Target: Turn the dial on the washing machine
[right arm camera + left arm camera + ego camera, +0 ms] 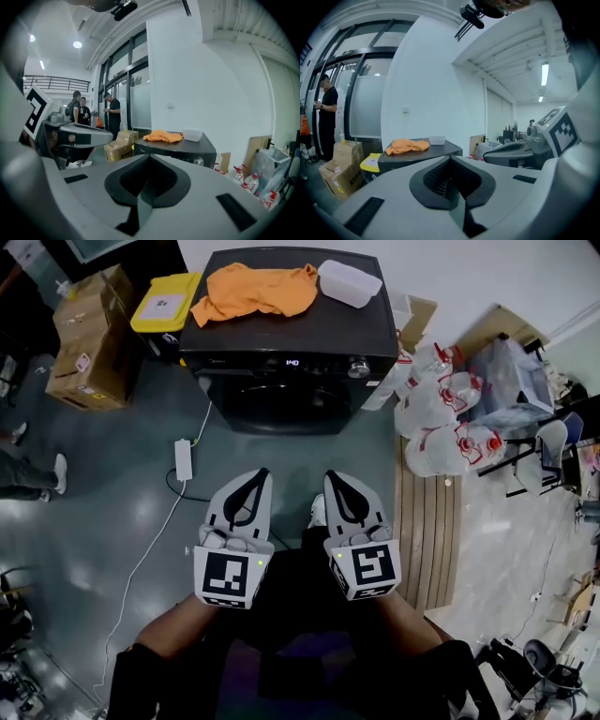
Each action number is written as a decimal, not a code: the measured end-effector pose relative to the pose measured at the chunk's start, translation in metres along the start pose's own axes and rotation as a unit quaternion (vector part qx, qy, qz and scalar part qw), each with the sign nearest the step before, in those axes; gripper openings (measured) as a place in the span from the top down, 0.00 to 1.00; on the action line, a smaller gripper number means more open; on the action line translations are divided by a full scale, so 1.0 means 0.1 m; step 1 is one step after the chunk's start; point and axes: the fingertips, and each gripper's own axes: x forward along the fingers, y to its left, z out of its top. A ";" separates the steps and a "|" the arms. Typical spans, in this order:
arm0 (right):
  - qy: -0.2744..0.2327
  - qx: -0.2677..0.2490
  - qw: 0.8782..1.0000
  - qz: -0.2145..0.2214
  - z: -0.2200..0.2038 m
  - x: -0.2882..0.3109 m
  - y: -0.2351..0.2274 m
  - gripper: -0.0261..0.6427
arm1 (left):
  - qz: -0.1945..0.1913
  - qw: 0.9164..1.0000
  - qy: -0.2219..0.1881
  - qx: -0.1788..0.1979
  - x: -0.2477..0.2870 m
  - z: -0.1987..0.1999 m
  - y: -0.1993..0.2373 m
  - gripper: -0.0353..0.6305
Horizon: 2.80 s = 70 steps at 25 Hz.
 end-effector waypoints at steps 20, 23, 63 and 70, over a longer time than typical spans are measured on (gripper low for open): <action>-0.006 -0.014 0.998 0.056 0.10 0.48 -1.36 0.94 | 0.075 0.997 0.018 -0.001 1.23 0.33 -0.39 0.93; -0.002 -0.005 0.998 0.061 0.06 0.55 -1.43 0.94 | 0.086 0.996 0.018 0.001 1.29 0.33 -0.34 0.92; 0.110 -0.026 0.990 -0.080 -0.85 2.35 -2.31 0.45 | 0.059 0.995 0.077 0.005 2.46 -0.47 0.83 0.50; 0.133 -0.029 0.987 -0.086 -1.07 2.55 -2.41 0.45 | 0.033 0.994 0.102 -0.005 2.74 -0.71 0.84 0.50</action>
